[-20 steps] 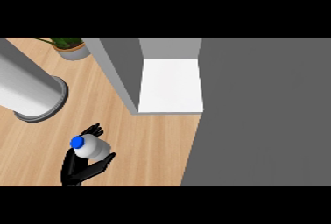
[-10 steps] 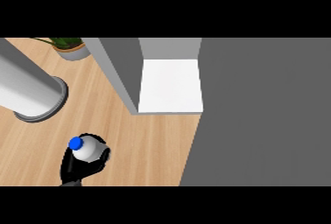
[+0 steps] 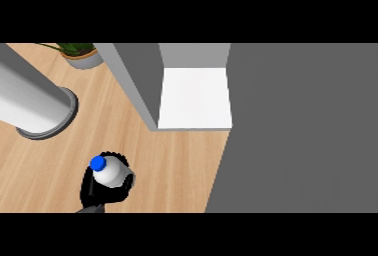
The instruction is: Pick up the bottled water, place it into the cabinet and close the cabinet
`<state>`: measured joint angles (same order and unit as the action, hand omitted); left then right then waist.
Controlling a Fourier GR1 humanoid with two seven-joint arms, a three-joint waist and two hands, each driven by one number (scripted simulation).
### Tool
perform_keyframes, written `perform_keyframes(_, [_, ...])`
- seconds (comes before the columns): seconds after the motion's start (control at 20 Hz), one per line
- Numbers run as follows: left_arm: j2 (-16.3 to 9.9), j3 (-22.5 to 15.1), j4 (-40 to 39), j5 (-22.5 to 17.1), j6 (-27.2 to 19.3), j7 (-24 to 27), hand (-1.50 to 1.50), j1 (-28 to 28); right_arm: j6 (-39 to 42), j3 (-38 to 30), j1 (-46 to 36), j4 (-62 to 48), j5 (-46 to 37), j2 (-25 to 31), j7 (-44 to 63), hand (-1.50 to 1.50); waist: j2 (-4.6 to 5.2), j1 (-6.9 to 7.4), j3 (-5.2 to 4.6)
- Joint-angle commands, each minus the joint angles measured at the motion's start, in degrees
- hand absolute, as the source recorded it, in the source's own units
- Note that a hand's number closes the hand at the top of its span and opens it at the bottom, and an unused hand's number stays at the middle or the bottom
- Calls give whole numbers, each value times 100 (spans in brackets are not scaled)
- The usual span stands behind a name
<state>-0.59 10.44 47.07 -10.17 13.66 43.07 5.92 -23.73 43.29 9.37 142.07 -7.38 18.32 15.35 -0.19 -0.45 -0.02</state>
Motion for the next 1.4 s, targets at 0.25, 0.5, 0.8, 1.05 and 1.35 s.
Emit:
perform_keyframes(0.25, [57, -650, 1151, -335, -331, -436, 150, -383, 163, -324, 128, 487, -168, 164, 59, -150, 2, 39, 5])
perform_keyframes(0.5, [58, -1165, 1967, -762, -705, -1067, 150, -507, 66, 116, 311, 644, -457, 278, 61, -150, -11, 12, 6])
perform_keyframes(0.8, [58, -1502, 3002, -972, -1165, -2088, 150, -506, -48, 42, -250, 637, -578, 45, 738, -150, 0, 34, -1])
perform_keyframes(1.05, [59, -2013, 3254, -835, -1637, -1845, 150, -507, -79, -53, 336, 244, -252, 183, -248, -150, 5, 11, 5])
perform_keyframes(1.35, [59, -2561, 3802, -883, -2689, -2613, 150, 154, -200, 377, 274, 1056, -683, 402, 404, -150, -12, -48, -2])
